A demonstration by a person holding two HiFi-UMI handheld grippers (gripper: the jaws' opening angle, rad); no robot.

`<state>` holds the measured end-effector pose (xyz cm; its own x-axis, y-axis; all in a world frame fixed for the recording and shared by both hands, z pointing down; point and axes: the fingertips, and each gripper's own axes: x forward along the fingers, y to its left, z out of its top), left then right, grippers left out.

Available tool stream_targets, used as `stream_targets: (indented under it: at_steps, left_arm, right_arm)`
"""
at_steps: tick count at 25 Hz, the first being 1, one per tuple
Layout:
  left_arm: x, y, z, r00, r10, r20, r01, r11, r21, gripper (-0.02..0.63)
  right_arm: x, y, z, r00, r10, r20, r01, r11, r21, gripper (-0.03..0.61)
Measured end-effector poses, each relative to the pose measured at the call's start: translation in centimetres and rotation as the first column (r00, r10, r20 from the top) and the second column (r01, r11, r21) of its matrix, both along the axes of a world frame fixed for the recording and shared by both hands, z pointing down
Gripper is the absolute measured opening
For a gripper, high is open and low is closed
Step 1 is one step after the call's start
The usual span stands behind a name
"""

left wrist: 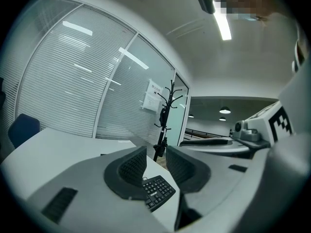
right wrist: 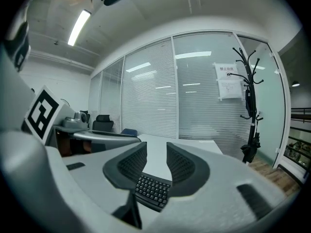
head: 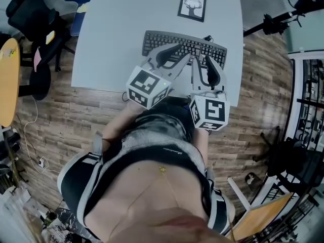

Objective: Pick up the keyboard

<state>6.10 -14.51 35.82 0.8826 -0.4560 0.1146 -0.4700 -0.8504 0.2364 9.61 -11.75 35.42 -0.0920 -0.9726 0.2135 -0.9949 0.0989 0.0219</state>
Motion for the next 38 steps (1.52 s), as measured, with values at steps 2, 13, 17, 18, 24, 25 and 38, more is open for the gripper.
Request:
stream_targets:
  at_steps: [2,13,17,18,24,25,38]
  left_arm:
    - [0.1,-0.5,-0.1,1.0,-0.009,-0.003,0.009,1.0,-0.001,0.103]
    - [1.2,-2.4,0.5,0.999,-0.049,0.002,0.049,0.998,-0.024,0.103]
    - [1.3,-2.9,0.7,0.998,-0.067,0.006,0.068,0.997,-0.025,0.103]
    - [1.4,-3.0,0.7,0.998,-0.07,0.006,0.07,0.997,-0.025,0.103]
    - [1.8,-2.9,0.9,0.997,-0.071,0.017,0.071,0.997,-0.026,0.103]
    - [1.9,-2.9,1.0,0.997,-0.072,0.018,0.072,0.997,-0.027,0.103]
    - [2.5,-4.4,2.2,0.994,-0.101,0.027,0.103,0.993,-0.052,0.103]
  right_arm:
    - [0.2,-0.5,0.0,1.0,-0.005,-0.004,0.005,1.0,-0.006,0.127]
    - [0.9,-2.8,0.4,0.998,-0.06,-0.006,0.06,0.998,-0.02,0.127]
    - [1.2,-3.2,0.7,0.998,-0.07,0.002,0.07,0.997,-0.021,0.127]
    - [1.3,-3.2,0.7,0.997,-0.071,0.003,0.071,0.997,-0.022,0.127]
    - [1.9,-3.5,1.0,0.997,-0.072,0.01,0.072,0.997,-0.024,0.127]
    - [2.0,-3.5,1.0,0.997,-0.073,0.011,0.073,0.997,-0.024,0.127]
    - [4.3,-4.5,2.6,0.999,-0.051,0.002,0.051,0.996,-0.068,0.127]
